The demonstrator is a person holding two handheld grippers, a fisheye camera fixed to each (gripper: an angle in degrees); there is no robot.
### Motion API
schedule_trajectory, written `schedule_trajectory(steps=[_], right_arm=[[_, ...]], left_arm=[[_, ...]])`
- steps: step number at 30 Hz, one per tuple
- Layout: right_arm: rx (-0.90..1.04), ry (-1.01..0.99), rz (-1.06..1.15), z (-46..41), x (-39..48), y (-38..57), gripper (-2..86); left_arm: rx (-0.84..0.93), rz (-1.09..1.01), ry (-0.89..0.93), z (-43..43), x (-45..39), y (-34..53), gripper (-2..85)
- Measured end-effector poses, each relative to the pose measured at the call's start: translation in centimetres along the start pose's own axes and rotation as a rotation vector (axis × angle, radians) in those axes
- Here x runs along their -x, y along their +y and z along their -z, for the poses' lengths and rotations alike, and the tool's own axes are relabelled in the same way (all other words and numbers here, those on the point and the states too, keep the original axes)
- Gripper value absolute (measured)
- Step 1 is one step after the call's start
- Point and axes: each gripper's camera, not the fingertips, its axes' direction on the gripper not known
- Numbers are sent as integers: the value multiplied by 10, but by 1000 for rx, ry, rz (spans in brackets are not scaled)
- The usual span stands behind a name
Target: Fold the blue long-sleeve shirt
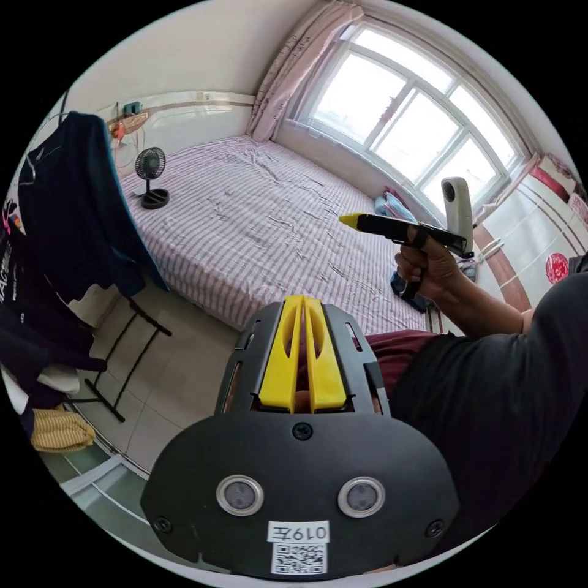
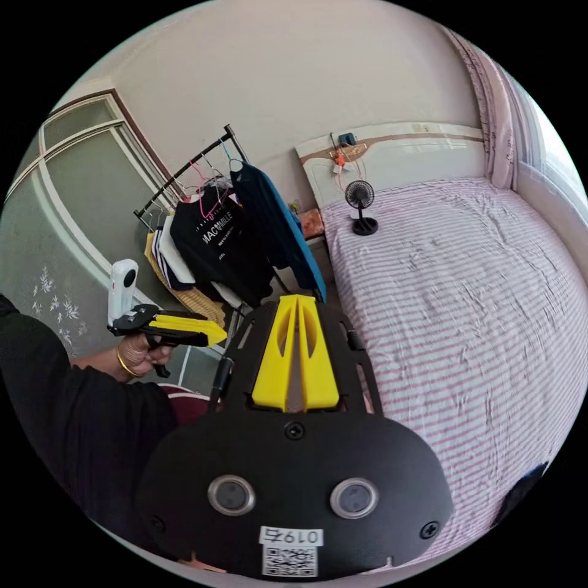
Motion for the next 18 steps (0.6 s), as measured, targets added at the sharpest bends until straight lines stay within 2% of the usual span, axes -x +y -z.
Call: schedule_trajectory(steps=[2,7,13,18], right_arm=[[-22,-28,74,-12,3,-38,-7],[-48,-173,283,-45,25,-132,-6],[-28,-315,443,-87,78,-213,7],[-29,-417,504,-115,128,-253,56]], left_arm=[[-25,73,12,19,20,-1,6],[-93,138,-150,77,59,-12,6],[-144,275,-133,127,116,-4,6],[-174,295,-135,166,162,13,7]])
